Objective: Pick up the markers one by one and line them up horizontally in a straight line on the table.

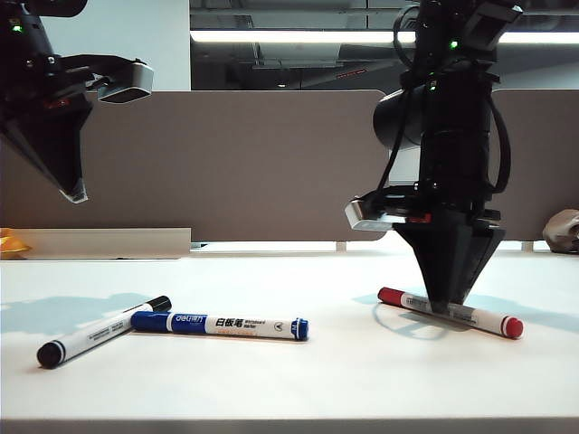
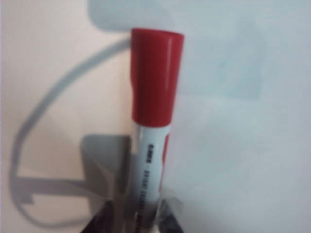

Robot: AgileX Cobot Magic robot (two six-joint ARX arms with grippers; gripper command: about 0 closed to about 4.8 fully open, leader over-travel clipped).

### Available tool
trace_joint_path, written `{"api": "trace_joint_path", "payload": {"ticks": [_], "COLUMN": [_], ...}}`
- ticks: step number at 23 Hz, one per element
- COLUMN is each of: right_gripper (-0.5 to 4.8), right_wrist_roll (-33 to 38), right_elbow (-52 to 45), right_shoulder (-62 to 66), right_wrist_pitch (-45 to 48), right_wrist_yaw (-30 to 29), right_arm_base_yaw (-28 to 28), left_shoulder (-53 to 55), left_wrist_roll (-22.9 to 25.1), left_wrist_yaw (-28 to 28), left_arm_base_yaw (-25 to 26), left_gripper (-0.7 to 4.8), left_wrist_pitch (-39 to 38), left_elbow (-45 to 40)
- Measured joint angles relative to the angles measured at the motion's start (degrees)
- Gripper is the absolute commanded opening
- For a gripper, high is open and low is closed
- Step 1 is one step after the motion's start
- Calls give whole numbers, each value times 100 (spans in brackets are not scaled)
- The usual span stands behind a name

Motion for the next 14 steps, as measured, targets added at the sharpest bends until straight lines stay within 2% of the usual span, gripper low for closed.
{"api": "trace_joint_path", "payload": {"ticks": [9,14], "right_gripper": [102,103], "right_wrist_roll": [-13,-389], "right_elbow": [0,-55], "right_shoulder": [39,98], "right_wrist_pitch": [-345,-560], "right_wrist_yaw": [-33,-125], "right_arm_base_yaw": [177,450], "left_shoulder": [0,0], "left_wrist_roll": [0,0], "left_wrist_yaw": [11,20], "left_arm_base_yaw": [2,2], "left_gripper": [-6,-6], "left_wrist_pitch": [2,-17], "left_elbow": [-2,-2]}}
